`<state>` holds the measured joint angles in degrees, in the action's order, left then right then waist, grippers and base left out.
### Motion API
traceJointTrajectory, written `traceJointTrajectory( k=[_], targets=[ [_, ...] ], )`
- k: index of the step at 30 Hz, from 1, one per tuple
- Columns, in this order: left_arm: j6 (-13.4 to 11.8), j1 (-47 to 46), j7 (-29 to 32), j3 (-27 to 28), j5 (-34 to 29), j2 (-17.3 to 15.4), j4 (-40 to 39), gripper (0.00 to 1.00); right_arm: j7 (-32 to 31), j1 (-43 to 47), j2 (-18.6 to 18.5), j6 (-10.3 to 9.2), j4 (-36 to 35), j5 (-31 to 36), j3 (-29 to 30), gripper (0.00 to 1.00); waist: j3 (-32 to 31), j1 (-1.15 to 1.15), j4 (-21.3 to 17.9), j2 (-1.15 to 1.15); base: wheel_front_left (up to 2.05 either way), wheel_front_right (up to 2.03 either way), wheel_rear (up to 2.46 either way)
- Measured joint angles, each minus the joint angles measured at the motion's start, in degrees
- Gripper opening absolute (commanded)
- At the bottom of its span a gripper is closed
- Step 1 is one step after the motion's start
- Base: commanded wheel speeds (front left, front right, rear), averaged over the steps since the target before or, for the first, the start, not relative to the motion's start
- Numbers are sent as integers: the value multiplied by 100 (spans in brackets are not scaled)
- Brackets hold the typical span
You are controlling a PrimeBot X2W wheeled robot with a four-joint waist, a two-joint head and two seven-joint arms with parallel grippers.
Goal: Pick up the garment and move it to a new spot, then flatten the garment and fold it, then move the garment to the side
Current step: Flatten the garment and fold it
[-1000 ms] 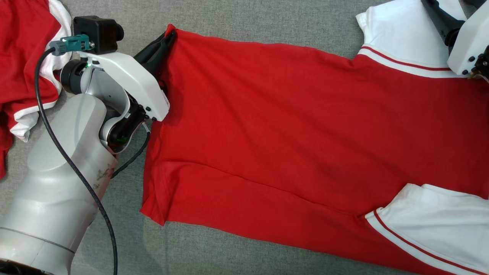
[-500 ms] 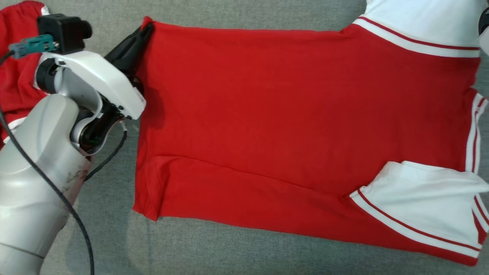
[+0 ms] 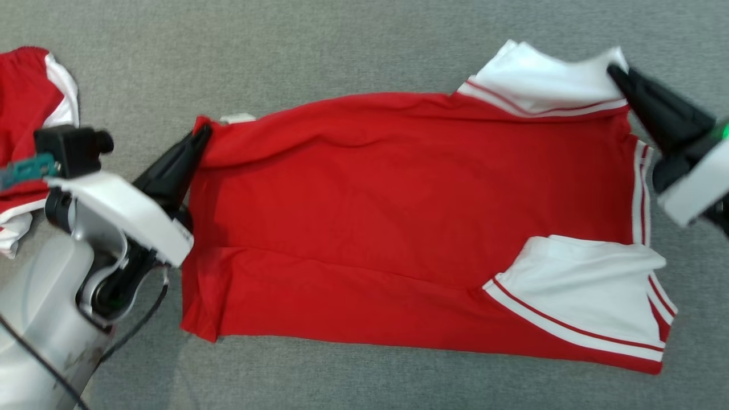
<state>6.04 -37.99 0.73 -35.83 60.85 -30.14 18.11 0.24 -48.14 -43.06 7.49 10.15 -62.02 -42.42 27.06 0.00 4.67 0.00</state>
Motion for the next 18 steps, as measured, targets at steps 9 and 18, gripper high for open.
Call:
traceJointTrajectory(
  k=[9, 18],
  targets=[
    [-397, 1176, -152, 375, 379, -703, -1192, 0, 699, 2459, -246, 0, -1368, -566, 1040, 0, -184, 0, -300, 0, 0, 0, 0],
    [-713, 1856, -74, 478, 668, -1000, -1580, 2, 584, 4079, 269, 0, -1712, -314, 1764, 0, -228, 0, -462, 0, 0, 0, 0]
  ],
)
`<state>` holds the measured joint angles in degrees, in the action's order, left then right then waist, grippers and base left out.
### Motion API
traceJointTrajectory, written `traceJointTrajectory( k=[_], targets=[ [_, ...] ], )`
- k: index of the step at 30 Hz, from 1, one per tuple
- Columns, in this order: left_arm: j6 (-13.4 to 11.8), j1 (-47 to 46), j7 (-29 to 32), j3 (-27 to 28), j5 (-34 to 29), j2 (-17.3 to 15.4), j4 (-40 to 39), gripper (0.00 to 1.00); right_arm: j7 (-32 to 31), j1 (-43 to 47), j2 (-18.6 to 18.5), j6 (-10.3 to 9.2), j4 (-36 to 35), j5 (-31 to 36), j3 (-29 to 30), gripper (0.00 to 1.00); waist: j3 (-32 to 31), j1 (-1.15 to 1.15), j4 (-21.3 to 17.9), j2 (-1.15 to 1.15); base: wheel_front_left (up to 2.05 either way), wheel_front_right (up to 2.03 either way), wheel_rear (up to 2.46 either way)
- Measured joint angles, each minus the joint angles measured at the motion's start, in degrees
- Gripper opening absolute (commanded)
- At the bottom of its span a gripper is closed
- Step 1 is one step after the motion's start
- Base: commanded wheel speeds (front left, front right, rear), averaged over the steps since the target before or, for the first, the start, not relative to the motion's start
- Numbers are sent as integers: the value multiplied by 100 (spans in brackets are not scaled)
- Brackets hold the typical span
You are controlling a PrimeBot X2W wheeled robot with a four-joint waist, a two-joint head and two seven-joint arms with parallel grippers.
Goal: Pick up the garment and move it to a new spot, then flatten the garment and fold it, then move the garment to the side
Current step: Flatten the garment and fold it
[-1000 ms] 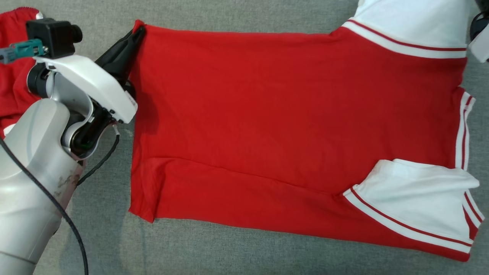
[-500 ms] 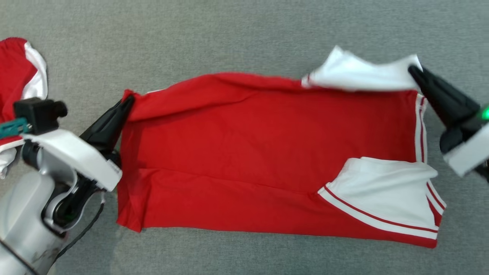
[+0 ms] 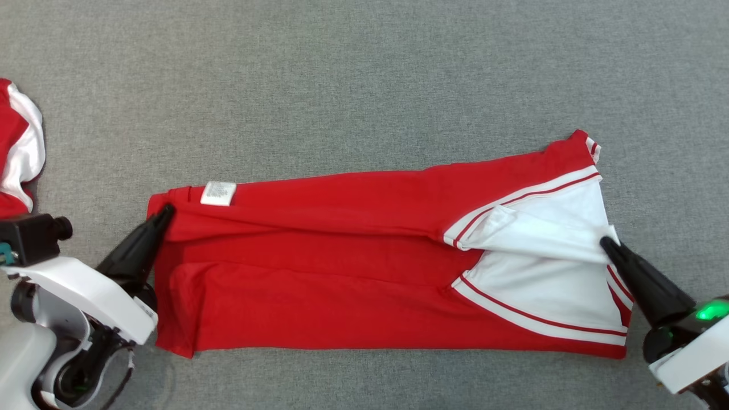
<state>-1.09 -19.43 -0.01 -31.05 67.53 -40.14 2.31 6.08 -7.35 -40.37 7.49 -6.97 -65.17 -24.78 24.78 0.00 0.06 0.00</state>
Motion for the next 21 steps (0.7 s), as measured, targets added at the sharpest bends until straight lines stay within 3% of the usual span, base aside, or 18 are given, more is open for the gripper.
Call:
traceJointTrajectory(
  k=[1, 2, 3, 8, 11, 14, 21],
  targets=[
    [0, 32, 10, -7, 54, 18, 9, 29, -55, 64, 83, 0, 63, 132, 65, 0, -4, 0, -13, 0, 0, 0, 0],
    [0, 69, 38, -24, 87, 54, 34, 64, -126, 107, 212, 0, 122, 209, 112, 36, -12, 0, -25, 0, 0, 0, 0],
    [-9, 109, 44, -44, 94, 92, 60, 100, -181, 151, 363, 0, 166, 259, 141, 100, -22, 0, -29, 0, 0, 0, 0],
    [-100, 310, -313, -12, 54, 224, 163, 100, -361, 430, 889, 0, 366, 868, 439, 100, -121, 0, -23, 0, 0, 0, 0],
    [-290, 538, -781, 86, -120, 292, 107, 100, -214, 603, 1169, 0, 301, 1349, 821, 100, -209, 0, -38, 0, 0, 0, 0],
    [-588, 710, -1176, 220, -333, 365, -65, 100, -14, 684, 1481, 0, 242, 2026, 1354, 100, -299, 0, -58, 0, 0, 0, 0],
    [-1422, 875, -1473, 714, -1118, 626, -703, 100, 152, 599, 2314, 0, 12, 3337, 2269, 100, -526, 0, -73, 0, 0, 0, 0]
  ],
)
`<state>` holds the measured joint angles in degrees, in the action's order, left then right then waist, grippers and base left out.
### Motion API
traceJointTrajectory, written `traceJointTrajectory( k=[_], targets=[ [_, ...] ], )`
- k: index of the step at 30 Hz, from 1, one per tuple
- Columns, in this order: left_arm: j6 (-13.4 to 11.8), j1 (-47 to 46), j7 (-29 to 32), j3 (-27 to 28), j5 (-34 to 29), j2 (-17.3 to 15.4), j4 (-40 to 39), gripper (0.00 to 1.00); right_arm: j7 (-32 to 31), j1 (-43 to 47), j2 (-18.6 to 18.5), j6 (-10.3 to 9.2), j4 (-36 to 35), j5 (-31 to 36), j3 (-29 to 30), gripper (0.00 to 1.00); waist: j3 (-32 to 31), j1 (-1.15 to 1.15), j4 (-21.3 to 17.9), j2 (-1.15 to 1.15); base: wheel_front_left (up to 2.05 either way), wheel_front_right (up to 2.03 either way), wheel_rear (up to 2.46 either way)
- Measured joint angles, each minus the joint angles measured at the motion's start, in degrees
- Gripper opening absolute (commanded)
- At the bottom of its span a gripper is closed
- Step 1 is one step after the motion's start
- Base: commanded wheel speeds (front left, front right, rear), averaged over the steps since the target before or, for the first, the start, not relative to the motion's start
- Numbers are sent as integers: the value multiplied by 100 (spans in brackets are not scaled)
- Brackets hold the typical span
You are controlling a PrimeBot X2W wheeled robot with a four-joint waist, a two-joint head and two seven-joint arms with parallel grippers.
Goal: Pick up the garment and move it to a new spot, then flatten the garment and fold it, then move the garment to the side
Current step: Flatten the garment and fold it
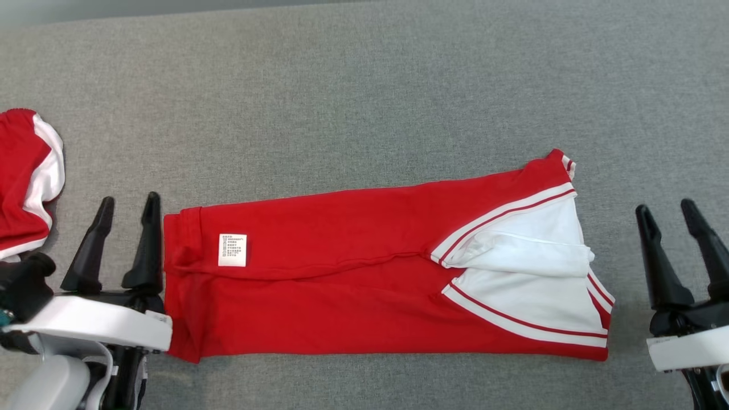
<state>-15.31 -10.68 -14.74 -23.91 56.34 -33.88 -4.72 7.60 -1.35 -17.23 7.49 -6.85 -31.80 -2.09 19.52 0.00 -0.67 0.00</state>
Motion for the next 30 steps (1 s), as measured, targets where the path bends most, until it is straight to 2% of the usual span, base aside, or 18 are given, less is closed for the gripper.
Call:
traceJointTrajectory(
  k=[5, 11, 23, 30],
  targets=[
    [-400, 135, -10, 186, -799, 133, -310, 100, -102, -165, 208, 0, 27, 586, 181, 100, -143, 0, -1, 0, 0, 0, 0],
    [-516, 459, -15, 232, -1468, 365, -347, 100, -160, -159, 378, 0, 200, 815, 207, 100, -301, 0, 40, 0, 0, 0, 0],
    [-189, 409, -15, 300, -1912, 646, -1, 100, -264, -210, 445, 0, 576, 871, 305, 100, -402, 0, 323, 0, 0, 0, 0],
    [-7, 219, -15, 266, -2192, 711, 116, 100, -407, -302, 457, 0, 1283, 881, 339, 100, -412, 0, 447, 0, 0, 0, 0]
  ],
)
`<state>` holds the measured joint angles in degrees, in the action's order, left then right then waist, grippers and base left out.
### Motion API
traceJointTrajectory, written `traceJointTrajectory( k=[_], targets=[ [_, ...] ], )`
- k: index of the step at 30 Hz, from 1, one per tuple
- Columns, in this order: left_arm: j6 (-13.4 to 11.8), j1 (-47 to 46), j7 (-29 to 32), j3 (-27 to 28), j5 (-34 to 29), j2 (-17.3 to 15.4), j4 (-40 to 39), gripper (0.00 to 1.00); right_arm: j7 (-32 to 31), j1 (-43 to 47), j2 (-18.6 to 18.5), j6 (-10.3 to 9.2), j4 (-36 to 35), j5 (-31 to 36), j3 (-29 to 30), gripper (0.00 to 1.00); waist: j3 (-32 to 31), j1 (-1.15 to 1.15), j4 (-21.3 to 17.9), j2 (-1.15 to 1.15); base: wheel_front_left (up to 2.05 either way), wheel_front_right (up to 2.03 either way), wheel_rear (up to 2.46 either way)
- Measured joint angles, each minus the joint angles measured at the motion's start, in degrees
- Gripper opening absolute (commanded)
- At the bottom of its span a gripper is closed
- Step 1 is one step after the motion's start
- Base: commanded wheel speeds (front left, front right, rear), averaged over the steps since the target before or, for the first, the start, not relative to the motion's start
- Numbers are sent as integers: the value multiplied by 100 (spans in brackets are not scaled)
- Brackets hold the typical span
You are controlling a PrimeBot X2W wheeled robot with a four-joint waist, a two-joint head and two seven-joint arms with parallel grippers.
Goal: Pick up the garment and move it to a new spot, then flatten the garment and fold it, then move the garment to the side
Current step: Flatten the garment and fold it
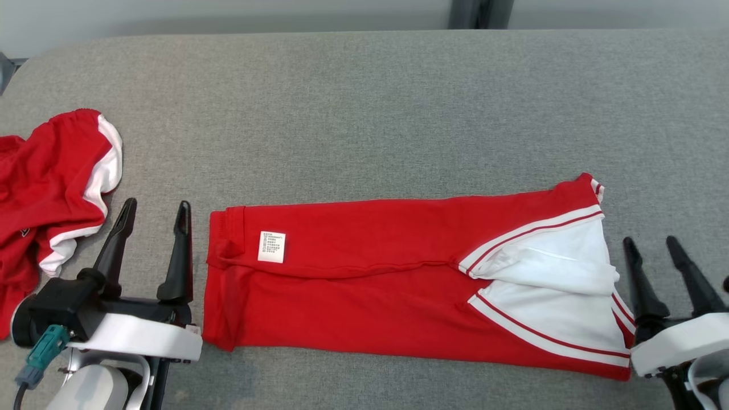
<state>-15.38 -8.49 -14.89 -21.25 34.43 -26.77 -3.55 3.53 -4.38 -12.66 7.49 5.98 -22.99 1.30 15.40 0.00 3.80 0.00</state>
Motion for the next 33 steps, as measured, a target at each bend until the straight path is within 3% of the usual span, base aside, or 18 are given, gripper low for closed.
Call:
traceJointTrajectory(
  k=[8, 16, 17, 18, 19, 26, 33],
  targets=[
    [435, -247, 0, 233, -377, 193, 121, 100, 103, -268, 136, 0, 1304, -242, -402, 100, 120, 0, 143, 0, 0, 0, 0],
    [700, -232, -1, 431, -624, 359, 275, 100, 322, -510, 119, -1, 1825, -464, -758, 100, 182, 0, 170, 0, 0, 0, 0],
    [727, -225, 0, 455, -631, 386, 296, 100, 365, -537, 112, -1, 1875, -494, -799, 47, 183, 0, 167, 0, 0, 0, 0],
    [733, -215, 0, 474, -654, 403, 318, 100, 388, -565, 102, -1, 1914, -521, -835, 9, 185, 0, 161, 0, 0, 0, 0],
    [765, -202, 0, 498, -681, 420, 330, 100, 413, -583, 87, -1, 1949, -556, -877, 0, 189, 0, 157, 0, 0, 0, 0],
    [879, -184, 0, 580, -804, 556, 385, 100, 641, -675, -36, 21, 2056, -788, -1027, 0, 217, 0, 128, 0, 0, 0, 0],
    [961, -161, -1, 690, -889, 620, 411, 100, 837, -607, -456, 16, 2121, -937, -619, 0, 179, 0, 23, 0, 0, 0, 0]
  ],
)
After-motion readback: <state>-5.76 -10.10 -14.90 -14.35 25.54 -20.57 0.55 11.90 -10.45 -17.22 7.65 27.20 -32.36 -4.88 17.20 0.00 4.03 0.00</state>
